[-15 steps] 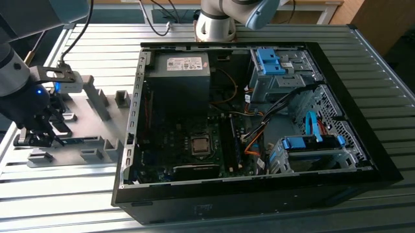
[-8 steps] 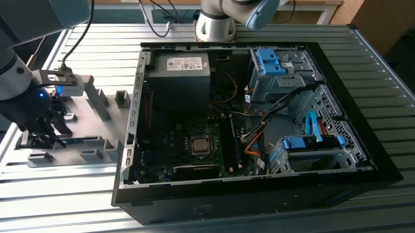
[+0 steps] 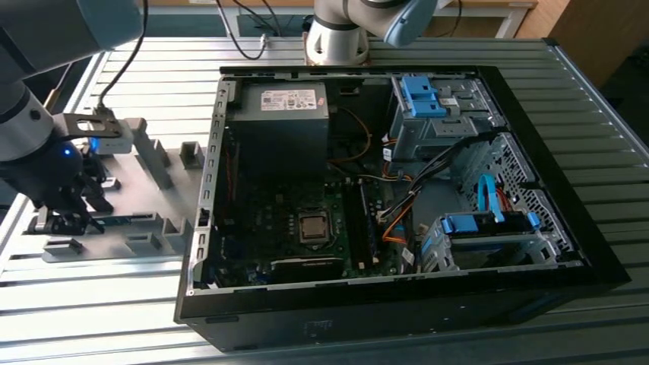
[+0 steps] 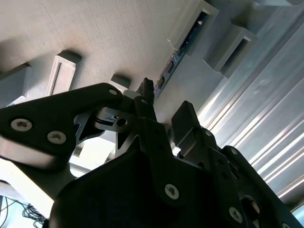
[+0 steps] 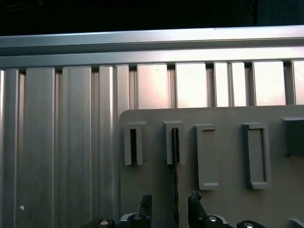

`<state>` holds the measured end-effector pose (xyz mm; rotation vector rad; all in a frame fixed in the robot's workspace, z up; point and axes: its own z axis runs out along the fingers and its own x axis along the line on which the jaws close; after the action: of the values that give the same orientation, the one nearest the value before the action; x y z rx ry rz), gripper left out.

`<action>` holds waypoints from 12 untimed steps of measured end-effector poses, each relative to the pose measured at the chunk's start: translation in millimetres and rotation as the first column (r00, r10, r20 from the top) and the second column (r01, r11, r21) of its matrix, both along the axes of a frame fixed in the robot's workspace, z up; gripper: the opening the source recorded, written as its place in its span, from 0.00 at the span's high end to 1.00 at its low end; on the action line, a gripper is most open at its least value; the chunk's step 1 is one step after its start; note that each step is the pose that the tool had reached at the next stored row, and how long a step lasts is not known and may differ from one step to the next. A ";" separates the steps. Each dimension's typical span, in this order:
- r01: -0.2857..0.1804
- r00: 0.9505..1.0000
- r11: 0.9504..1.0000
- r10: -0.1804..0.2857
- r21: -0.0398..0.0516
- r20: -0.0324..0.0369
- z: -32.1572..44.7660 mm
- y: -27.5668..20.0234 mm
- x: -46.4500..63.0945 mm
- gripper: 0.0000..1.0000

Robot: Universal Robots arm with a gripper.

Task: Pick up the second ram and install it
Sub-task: 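Pick up the second ram and move it above second insertion slot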

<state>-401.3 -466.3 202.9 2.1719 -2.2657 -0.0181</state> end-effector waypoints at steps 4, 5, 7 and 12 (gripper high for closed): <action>0.000 1.000 1.000 0.000 0.000 0.000 -2.0 2.0 -0.2 0.57; 0.000 1.000 1.000 0.000 0.000 0.000 -2.8 2.0 -0.4 0.57; 0.000 1.000 1.000 0.000 0.000 0.000 -4.3 2.1 -0.6 0.57; 0.000 1.000 1.000 0.000 0.000 0.000 -6.2 2.3 -1.4 0.65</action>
<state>-402.7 -464.0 196.8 2.1720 -2.2657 -0.0181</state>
